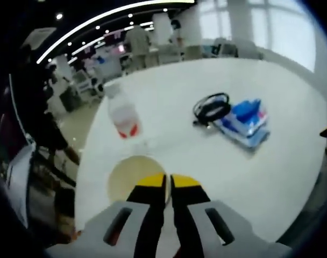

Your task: Arrange the tabletop items into an orderly group along one side of the table until the central work area is clear of visible clutter.

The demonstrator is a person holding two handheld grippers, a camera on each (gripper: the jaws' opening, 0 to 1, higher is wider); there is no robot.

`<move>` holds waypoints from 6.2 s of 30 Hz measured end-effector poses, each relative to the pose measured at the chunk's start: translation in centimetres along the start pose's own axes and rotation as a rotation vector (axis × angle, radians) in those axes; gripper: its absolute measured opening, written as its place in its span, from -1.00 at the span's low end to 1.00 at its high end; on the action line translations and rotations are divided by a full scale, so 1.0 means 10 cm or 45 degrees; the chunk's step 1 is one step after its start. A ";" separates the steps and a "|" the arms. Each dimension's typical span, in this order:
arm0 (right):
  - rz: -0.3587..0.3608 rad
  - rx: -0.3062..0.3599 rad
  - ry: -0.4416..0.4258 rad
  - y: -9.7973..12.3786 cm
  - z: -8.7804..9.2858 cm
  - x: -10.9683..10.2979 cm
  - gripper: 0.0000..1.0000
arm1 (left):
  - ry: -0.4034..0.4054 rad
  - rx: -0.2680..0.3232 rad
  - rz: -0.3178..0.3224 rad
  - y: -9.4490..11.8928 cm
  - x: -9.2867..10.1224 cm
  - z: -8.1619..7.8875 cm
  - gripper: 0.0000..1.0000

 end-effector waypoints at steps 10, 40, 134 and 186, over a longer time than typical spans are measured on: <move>0.016 0.005 0.005 0.01 -0.03 0.03 0.08 | -0.139 0.019 0.031 -0.22 0.11 -0.44 -0.99; 0.051 -0.009 -0.046 0.03 0.00 0.13 0.08 | -0.293 -0.027 0.081 -1.04 0.19 -1.04 -0.99; 0.043 -0.014 -0.035 0.00 0.03 0.11 0.08 | -0.112 0.108 0.234 -0.56 0.35 -0.68 -0.02; -0.055 -0.057 0.067 -0.05 0.05 -0.09 0.07 | -0.017 0.089 0.314 0.24 0.95 0.05 0.33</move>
Point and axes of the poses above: the point that each gripper's makers call its tool centre point, and the gripper's own axes: y roughly backward along the fingers, x roughly to its right, z roughly out of its underside, the point moved 1 cm from there along y, roughly backward along the fingers, and after that the axes turned 8 degrees about -x, right-handed, at the moved point
